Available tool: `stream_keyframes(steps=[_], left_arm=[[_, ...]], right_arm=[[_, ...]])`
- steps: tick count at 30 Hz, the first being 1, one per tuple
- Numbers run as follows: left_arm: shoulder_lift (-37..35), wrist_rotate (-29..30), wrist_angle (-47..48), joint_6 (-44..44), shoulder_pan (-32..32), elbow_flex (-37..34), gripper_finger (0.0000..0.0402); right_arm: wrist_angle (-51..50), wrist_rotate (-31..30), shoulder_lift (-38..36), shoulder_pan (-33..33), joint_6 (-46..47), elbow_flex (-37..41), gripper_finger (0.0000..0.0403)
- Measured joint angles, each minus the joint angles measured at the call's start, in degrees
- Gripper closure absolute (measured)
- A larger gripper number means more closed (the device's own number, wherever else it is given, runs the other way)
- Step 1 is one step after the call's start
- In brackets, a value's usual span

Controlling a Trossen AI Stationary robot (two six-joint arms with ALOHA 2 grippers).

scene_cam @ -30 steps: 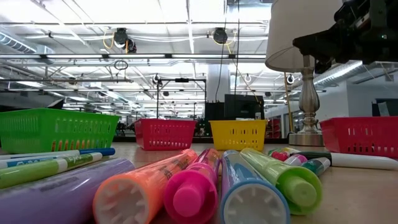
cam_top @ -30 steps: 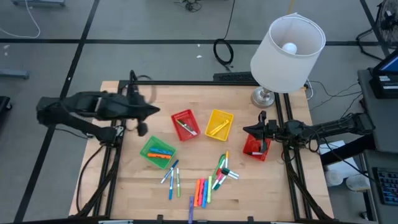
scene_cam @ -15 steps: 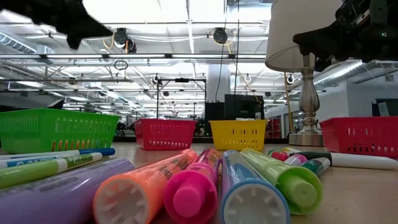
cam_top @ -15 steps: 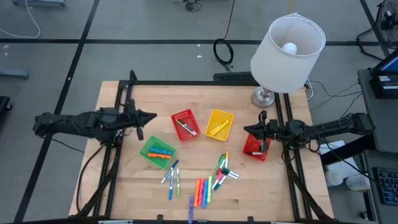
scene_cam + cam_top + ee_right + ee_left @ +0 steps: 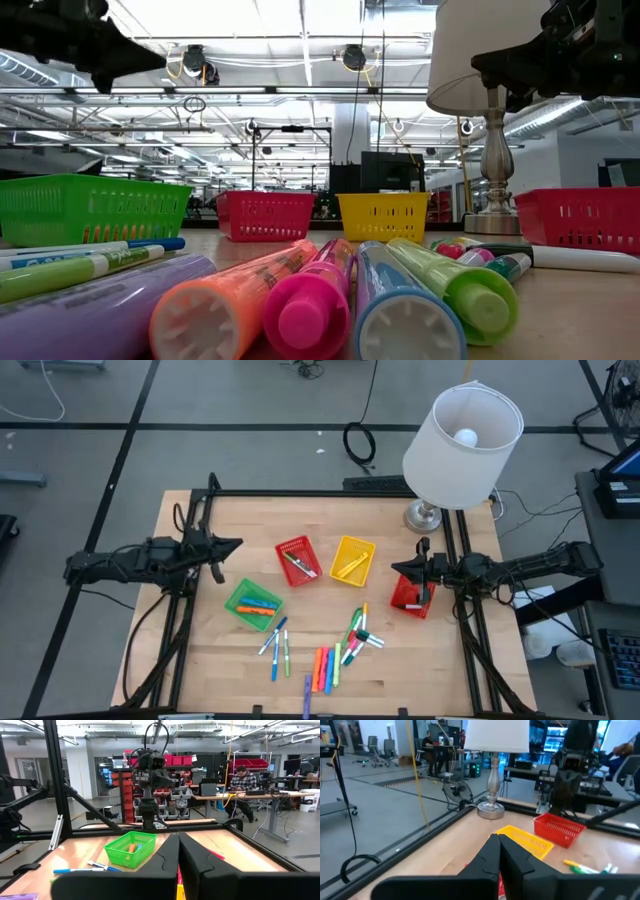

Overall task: Pick & Place Markers
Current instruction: Put the top green marker into the right red bin

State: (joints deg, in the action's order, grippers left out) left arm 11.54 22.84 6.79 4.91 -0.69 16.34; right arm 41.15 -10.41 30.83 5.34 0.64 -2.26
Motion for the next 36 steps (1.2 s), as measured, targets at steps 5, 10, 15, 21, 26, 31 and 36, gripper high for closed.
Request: stream_keyframes(steps=[5, 10, 15, 21, 26, 31, 36], left_arm=[[-3.72, 1.74, -3.43, -0.26, -0.08, -6.16, 0.04], [-7.24, 0.76, -7.29, 0.76, -0.14, -11.49, 0.04], [-9.74, 0.76, -6.67, -0.11, -0.17, -14.14, 0.0401], [-10.15, -3.8, -6.85, -4.09, -0.15, -14.31, 0.0401], [-9.2, -12.14, -6.01, -9.76, -0.16, -14.31, 0.0401], [-9.11, -13.93, -5.62, -10.07, -0.19, -14.31, 0.0401], [-7.18, -16.61, -5.23, -7.58, -0.19, -14.29, 0.0394]], right_arm=[[-0.22, 0.0, 0.0, 0.0, 0.0, -0.02, 0.0403], [-0.22, 0.02, 0.0, -0.02, 0.0, -0.02, 0.0403], [-0.39, 0.02, -0.02, 0.0, 0.16, -0.01, 0.0403], [-1.29, 0.02, 0.02, -0.01, 0.17, -0.02, 0.0403], [-1.12, 0.01, 0.02, 0.0, 0.17, -0.01, 0.0403], [-1.1, 0.02, 0.01, -0.01, 1.26, -0.01, 0.0403], [-1.11, 0.02, 0.02, -0.01, 2.36, -0.02, 0.0403]])
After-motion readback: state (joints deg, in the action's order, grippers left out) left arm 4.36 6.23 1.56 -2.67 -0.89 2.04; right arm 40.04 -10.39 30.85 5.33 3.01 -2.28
